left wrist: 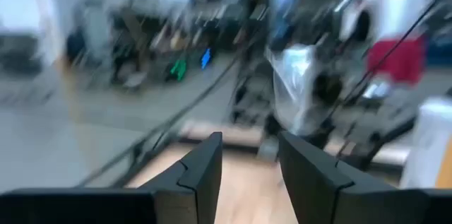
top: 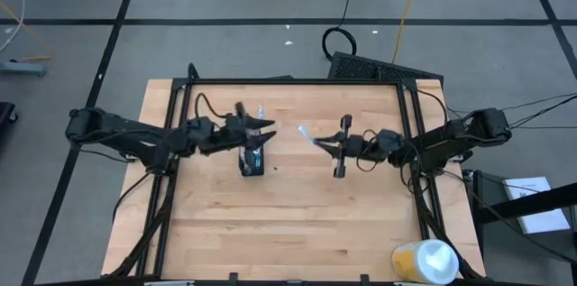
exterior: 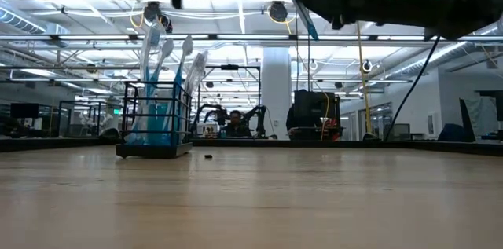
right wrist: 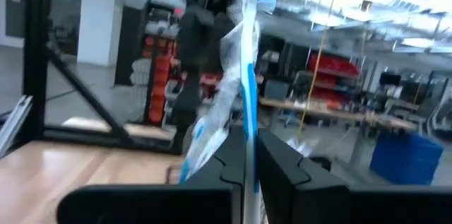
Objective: Pick & Place toothbrushing station
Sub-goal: Put the blue toothbrush into the black organizer
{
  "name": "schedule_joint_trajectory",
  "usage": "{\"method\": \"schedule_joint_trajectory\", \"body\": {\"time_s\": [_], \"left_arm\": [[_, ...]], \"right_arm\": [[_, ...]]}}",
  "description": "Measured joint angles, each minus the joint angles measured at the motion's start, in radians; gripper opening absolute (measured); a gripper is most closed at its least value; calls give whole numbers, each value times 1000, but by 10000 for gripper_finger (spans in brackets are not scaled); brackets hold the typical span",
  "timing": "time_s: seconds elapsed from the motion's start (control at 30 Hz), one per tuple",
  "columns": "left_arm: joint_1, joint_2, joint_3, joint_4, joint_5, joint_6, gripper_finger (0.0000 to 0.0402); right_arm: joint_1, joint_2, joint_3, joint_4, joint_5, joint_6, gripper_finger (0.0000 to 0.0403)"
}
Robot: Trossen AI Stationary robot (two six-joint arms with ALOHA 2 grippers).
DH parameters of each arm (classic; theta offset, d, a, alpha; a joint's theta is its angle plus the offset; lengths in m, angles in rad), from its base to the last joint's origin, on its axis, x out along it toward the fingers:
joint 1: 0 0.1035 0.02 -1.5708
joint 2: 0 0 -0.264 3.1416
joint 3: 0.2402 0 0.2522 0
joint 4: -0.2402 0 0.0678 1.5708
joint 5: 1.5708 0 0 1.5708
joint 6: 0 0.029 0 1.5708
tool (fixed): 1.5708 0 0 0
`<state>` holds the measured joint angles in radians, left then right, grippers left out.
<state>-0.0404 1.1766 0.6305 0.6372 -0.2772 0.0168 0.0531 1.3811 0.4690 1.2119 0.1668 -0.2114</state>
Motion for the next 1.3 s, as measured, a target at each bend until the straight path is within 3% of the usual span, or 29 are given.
{"method": "schedule_joint_trajectory", "body": {"time_s": [0.1, 0.27, 0.53, 0.63, 0.97, 1.3], "left_arm": [[50, 101, 1, 195, 119, 5, 145], [104, 286, 37, 404, 184, -38, 145], [133, 467, 184, 416, 290, -51, 146], [128, 475, 210, 407, 334, -44, 146], [111, 467, 215, 349, 349, -30, 179], [110, 467, 215, 323, 353, -22, 182]], "right_arm": [[-48, -1, 10, 24, -65, -8, 10], [-83, 0, 10, 2, -93, -8, 10], [-99, 0, 10, -18, -96, -10, 10], [-98, -1, 10, -18, -105, -11, 9], [-90, -1, 10, -13, -141, 15, 7], [-85, -1, 10, -12, -136, 16, 7]]}}
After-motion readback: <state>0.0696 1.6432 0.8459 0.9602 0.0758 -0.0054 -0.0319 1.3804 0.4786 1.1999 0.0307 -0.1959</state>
